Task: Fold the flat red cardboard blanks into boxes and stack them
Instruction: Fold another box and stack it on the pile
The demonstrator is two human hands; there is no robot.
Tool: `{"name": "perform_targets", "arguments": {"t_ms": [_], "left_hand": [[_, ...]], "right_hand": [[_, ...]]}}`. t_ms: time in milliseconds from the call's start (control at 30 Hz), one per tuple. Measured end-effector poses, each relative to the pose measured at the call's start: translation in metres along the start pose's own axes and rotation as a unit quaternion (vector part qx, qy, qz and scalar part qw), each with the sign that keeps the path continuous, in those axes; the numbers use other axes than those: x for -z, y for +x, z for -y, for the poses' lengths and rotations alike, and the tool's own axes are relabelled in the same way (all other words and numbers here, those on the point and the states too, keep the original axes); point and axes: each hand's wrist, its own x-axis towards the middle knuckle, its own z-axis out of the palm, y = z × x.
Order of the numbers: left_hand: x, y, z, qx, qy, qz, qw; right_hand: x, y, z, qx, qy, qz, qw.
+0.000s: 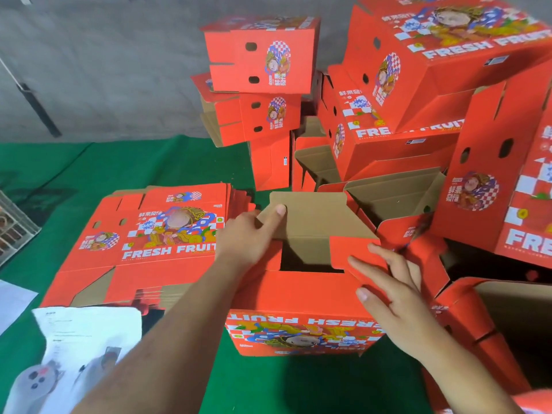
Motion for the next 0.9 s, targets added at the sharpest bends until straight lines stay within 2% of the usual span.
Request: {"name": "perform_targets", "arguments": {"t_ms": [33,100,167,200,233,300,333,400,467,500,633,700,800,867,900], "left_hand": [[-0.004,-0.002,0.004,-0.061,-0.009,-0.023,0.998],[-0.006,-0.004,0.014,-0.142,-0.119,0.001,0.983],[-0.003,-0.006,0.02,-0.139,-0.217,0.086,0.962],[0.0,-0.007,0.022,-0.143,-0.219,0.123,0.957],[0.004,-0.006,0.025,-0.167,-0.175,0.145,0.959],[0.01,-0.005,0.029,-0.214,0.009,0.172,0.962],[0.012,-0.005,0.029,-0.212,0.082,0.182,0.957],[0.013,-0.011,0.024,-0.155,0.135,0.171,0.964],[0.006,-0.018,0.017,-0.1,0.197,0.132,0.966],[0.002,-0.022,0.015,-0.077,0.229,0.113,0.964],[-0.004,-0.028,0.017,-0.001,0.248,0.045,0.968],[0.0,-0.025,0.02,0.002,0.184,0.054,0.981],[0.003,-0.023,0.025,0.002,-0.054,0.049,0.997],[0.01,-0.026,0.025,0.1,-0.178,0.014,0.979],[0.013,-0.029,0.025,0.155,-0.221,0.028,0.962]], "right_hand": [[0.001,0.001,0.0,-0.009,0.004,0.005,1.0],[0.001,0.001,0.0,-0.025,0.032,0.011,0.999],[0.004,0.008,0.003,-0.052,0.097,0.016,0.994],[0.008,0.015,0.006,-0.071,0.131,0.013,0.989],[0.012,0.025,0.008,-0.092,0.152,0.001,0.984],[0.02,0.046,0.013,-0.129,0.137,-0.043,0.981],[0.021,0.054,0.015,-0.139,0.111,-0.058,0.982],[0.014,0.062,0.023,-0.156,0.058,-0.001,0.986],[0.0,0.062,0.027,-0.13,-0.085,0.098,0.983],[-0.006,0.063,0.027,-0.118,-0.15,0.121,0.974],[-0.012,0.071,0.028,-0.161,-0.216,0.089,0.959],[-0.014,0.072,0.025,-0.149,-0.221,0.087,0.96],[-0.011,0.073,0.019,-0.174,-0.135,0.072,0.973],[-0.011,0.07,0.016,-0.224,-0.035,0.035,0.973],[-0.012,0.068,0.016,-0.25,0.019,0.014,0.968]]}}
